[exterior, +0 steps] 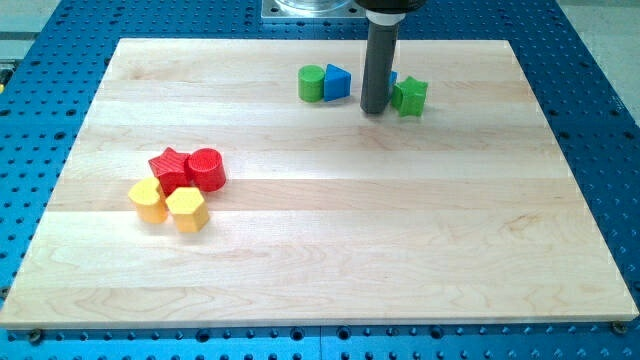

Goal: Move the blue cube upwards slightly

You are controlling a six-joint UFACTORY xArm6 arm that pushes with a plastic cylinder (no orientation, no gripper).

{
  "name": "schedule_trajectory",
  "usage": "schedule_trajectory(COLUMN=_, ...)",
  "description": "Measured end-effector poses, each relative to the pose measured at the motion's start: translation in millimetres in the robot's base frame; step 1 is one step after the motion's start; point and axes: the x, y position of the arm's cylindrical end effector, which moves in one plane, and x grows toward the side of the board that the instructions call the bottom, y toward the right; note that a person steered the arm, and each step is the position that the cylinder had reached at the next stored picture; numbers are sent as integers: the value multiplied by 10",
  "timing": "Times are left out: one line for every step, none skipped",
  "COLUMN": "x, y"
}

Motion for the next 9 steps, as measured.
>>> schedule_trajectory(x=312, y=0)
schedule_trajectory(x=740, y=126)
schedule_trajectory(x=554, y=376)
schedule_trajectory(x=440, y=392)
schedule_trajectory(x=210, y=407)
schedule_trajectory(x=124, y=429)
schedule_trajectory(x=93, y=429)
schedule_trajectory(x=108, y=340)
schedule_trajectory(x=91, y=94)
